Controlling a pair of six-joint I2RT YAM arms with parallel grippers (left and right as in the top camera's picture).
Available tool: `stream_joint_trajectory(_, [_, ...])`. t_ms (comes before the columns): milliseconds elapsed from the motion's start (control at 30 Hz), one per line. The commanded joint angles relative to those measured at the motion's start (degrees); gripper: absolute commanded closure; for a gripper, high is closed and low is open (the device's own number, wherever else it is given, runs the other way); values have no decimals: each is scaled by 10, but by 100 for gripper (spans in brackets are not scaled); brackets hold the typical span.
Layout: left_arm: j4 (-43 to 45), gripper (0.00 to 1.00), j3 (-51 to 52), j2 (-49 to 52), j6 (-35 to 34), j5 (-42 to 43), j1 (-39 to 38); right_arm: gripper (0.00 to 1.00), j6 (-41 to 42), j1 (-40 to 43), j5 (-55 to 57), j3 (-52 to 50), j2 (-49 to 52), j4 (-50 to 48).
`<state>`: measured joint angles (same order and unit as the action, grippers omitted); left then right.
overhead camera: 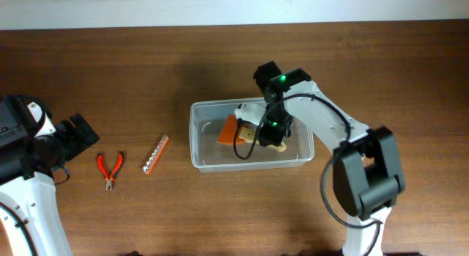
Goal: Pack container
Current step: 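Lift the scraper with the right gripper and drop it into the container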
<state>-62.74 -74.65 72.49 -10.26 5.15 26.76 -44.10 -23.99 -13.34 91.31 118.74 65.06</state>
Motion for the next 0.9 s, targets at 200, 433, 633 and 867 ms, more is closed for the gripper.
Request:
stream_joint_trajectory(200, [-1, 1, 0, -5, 7, -3, 0, 63, -3, 1, -3, 10, 11, -1])
stream_joint_trajectory(433, [-1, 1, 0, -5, 7, -4, 0, 37, 70, 3, 20, 57, -17, 42])
stream_joint_trajectory(633, [0, 1, 0, -5, 7, -4, 0, 28, 238, 40, 115, 213, -79, 141])
stream_joint_trajectory(867, [0, 1, 0, -5, 7, -4, 0, 1, 576, 198, 178, 309, -149, 216])
